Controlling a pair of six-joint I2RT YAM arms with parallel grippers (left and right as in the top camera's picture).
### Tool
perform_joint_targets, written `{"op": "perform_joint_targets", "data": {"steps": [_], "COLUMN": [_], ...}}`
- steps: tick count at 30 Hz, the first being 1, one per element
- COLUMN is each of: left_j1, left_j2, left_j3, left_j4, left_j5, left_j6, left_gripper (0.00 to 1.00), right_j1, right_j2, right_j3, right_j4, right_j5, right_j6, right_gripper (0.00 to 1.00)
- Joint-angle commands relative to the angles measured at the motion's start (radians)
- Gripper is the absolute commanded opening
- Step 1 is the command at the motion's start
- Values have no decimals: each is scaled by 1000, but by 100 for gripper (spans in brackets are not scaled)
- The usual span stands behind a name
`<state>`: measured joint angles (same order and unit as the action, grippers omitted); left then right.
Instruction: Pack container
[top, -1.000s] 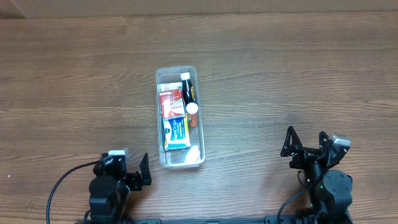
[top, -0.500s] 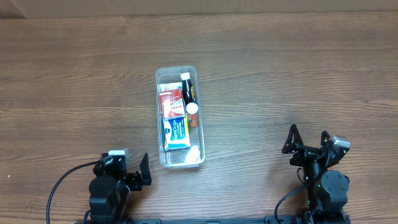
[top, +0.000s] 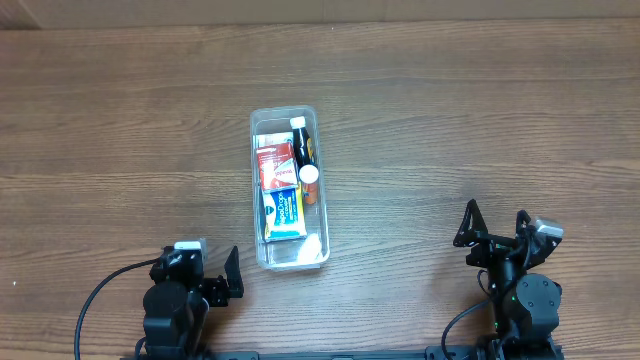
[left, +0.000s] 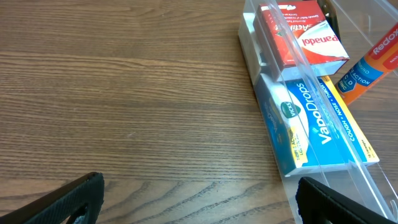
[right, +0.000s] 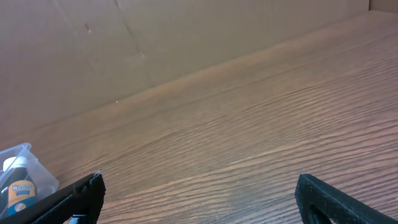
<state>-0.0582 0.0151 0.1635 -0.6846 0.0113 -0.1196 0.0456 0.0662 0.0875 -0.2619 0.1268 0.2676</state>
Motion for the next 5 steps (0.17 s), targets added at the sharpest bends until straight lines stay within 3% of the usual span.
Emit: {"op": "perform_joint_targets", "data": {"steps": [1,5], "left_j1": [5,6], "left_j2": [-7,-6], "left_j3": [-3,-3], "left_j4": [1,1], "left_j5": [-11,-11], "left_j6": [8,8], "left_gripper": [100,100], "right_j1": [-6,-6], "right_j2": [-13,-13], "right_j3": [-8,-8], "right_j4": [6,6], "right_j5": [-4,-4], "right_j6": [-7,-7], "right_gripper": [100,100]}}
